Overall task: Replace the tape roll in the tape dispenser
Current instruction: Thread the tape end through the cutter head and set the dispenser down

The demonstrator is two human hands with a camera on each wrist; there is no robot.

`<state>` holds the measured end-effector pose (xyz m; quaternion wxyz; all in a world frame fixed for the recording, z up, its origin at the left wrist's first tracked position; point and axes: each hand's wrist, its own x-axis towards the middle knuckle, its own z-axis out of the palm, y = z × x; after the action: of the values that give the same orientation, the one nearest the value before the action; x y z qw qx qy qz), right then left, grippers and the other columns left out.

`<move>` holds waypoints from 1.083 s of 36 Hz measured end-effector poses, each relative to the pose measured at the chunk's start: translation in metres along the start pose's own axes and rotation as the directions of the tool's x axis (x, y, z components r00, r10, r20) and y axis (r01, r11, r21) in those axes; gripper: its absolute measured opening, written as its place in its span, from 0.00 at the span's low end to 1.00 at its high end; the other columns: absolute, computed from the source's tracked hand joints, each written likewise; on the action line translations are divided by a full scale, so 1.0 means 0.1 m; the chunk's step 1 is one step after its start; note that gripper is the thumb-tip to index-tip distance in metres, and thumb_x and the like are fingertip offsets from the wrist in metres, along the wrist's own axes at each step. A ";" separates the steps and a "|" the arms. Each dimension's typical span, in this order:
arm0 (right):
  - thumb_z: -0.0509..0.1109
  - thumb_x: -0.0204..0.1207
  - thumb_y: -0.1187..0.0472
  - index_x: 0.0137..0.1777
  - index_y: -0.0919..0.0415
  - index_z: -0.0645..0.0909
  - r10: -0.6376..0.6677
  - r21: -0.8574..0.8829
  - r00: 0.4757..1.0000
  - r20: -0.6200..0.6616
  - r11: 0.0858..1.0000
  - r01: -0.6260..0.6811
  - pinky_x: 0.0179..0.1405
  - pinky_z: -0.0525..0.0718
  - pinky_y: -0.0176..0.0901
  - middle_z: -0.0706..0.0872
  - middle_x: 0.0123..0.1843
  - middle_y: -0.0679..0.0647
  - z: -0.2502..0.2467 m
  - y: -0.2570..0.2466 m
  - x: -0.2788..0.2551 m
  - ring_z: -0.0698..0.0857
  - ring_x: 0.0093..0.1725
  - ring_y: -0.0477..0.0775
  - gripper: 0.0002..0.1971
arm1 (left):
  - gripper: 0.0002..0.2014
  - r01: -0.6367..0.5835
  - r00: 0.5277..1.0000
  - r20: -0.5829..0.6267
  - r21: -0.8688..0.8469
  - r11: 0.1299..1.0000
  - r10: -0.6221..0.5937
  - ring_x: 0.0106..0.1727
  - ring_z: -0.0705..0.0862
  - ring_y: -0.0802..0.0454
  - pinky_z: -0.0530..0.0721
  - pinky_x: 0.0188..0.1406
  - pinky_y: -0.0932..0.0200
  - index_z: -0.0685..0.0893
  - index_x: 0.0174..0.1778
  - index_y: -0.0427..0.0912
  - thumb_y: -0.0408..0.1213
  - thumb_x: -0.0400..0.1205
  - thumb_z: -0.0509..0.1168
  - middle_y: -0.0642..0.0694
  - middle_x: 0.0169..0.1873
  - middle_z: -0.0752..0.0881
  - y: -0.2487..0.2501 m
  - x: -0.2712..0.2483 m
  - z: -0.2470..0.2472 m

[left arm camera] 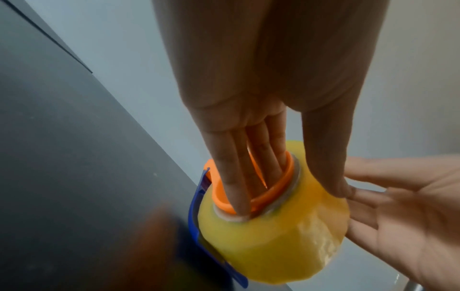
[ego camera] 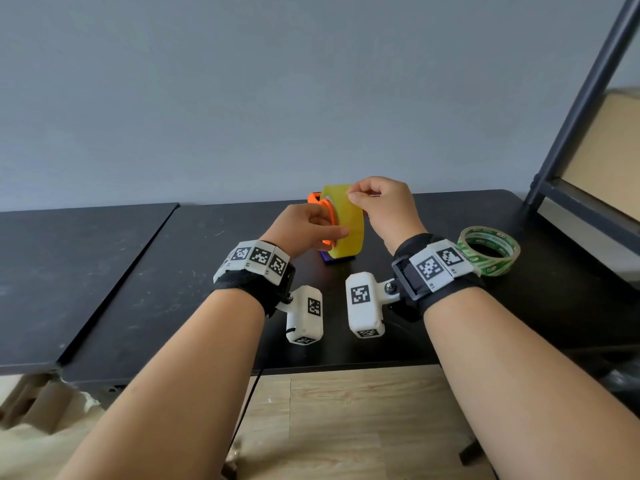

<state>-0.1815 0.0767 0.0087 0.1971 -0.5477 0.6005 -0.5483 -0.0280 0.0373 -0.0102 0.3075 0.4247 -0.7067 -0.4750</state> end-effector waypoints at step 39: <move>0.71 0.79 0.62 0.46 0.59 0.88 -0.036 -0.040 0.998 -0.042 0.999 0.034 0.48 0.83 0.43 0.85 0.37 0.46 -0.01 -0.03 0.00 0.83 0.41 0.46 0.05 | 0.15 0.098 0.994 -0.016 -0.272 0.957 -0.106 0.41 0.85 0.48 0.89 0.41 0.64 0.79 0.66 0.24 0.29 0.87 0.57 0.34 0.50 0.84 0.10 -0.09 0.14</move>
<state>-0.1812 0.0779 0.0122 0.1638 -0.5502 0.6055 -0.5513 -0.0391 0.0535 -0.0062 0.3484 0.4219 -0.6077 -0.5757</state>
